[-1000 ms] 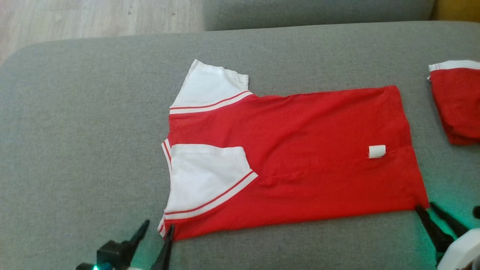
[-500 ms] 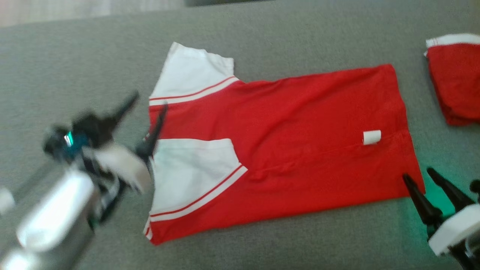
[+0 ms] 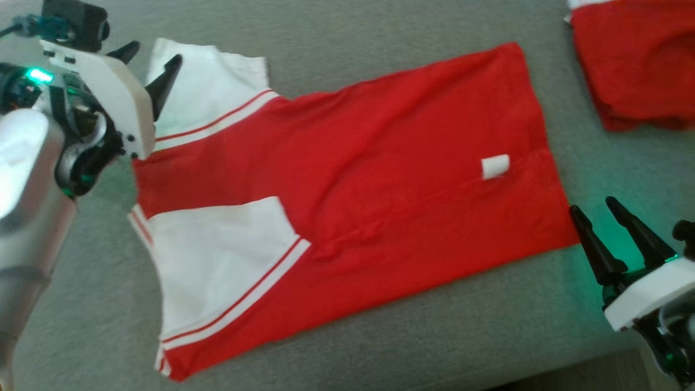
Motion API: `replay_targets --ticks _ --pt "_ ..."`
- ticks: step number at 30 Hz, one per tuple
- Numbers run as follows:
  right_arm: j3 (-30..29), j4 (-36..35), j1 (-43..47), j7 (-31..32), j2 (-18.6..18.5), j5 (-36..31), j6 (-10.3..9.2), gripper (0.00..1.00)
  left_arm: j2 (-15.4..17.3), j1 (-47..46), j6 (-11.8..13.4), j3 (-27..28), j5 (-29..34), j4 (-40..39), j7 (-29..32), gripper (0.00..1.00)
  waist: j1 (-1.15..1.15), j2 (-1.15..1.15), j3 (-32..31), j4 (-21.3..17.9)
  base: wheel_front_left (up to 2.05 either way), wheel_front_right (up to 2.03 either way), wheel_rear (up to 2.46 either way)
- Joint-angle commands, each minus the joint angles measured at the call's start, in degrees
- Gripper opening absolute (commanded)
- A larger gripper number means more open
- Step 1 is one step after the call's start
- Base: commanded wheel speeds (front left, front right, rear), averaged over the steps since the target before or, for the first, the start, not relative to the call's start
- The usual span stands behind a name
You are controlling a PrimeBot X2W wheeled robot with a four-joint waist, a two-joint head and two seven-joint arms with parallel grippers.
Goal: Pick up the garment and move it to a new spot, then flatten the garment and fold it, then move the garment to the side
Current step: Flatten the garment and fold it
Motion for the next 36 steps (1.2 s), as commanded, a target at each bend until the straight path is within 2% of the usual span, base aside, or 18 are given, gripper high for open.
replay_targets --ticks 1,9,17,19,21,25,27,33,36 --pt "0.4 -1.0 -0.8 -0.1 -1.2 -0.4 -0.04 1.00 2.9 -3.7 -0.3 1.8 -0.2 0.5 1.5 1.00 -0.01 0.00 1.5 -2.4 0.00 0.00 0.00" --pt "1.3 0.0 -1.6 -1.3 -0.4 -0.1 -0.04 1.00 4.9 -7.1 0.5 1.1 2.1 8.1 2.1 1.00 -0.01 0.00 3.2 -5.8 0.00 0.00 0.00" --pt "2.3 1.2 -1.7 -2.7 -0.3 0.6 -0.04 1.00 5.1 -8.0 0.4 0.4 2.4 11.2 2.1 1.00 -0.01 0.00 4.0 -6.8 0.00 0.00 0.00" --pt "2.4 1.4 -1.8 -2.9 -0.5 0.7 -0.04 1.00 5.0 -8.3 0.2 0.1 2.4 11.6 2.1 0.71 -0.01 0.00 4.0 -6.8 0.00 0.00 0.00" --pt "2.6 1.6 -1.9 -2.8 -0.8 0.9 -0.04 1.00 5.0 -8.6 0.1 0.0 2.3 12.0 2.0 0.50 -0.01 0.00 4.0 -6.7 0.00 0.00 0.00" --pt "2.8 1.7 -2.2 -2.8 -1.2 1.0 -0.04 1.00 5.1 -9.0 0.0 -0.2 2.5 12.5 1.3 0.42 -0.01 0.00 3.9 -6.7 0.00 0.00 0.00" --pt "3.0 1.7 -2.4 -2.8 -1.3 1.1 -0.04 1.00 5.0 -9.1 -0.1 -0.3 2.3 12.9 1.0 0.42 -0.01 0.00 3.9 -6.8 0.00 0.00 0.00" --pt "3.5 1.8 -2.5 -3.0 -1.7 1.5 -0.04 1.00 5.1 -9.6 -0.3 -0.4 1.8 13.9 -0.2 0.25 -0.01 0.00 4.4 -7.1 0.00 0.00 0.00" --pt "3.6 2.0 -2.5 -3.2 -1.9 1.7 -0.04 1.00 5.1 -9.9 -0.4 -0.5 1.7 14.4 -0.5 0.29 -0.01 0.00 4.7 -7.3 0.00 0.00 0.00"
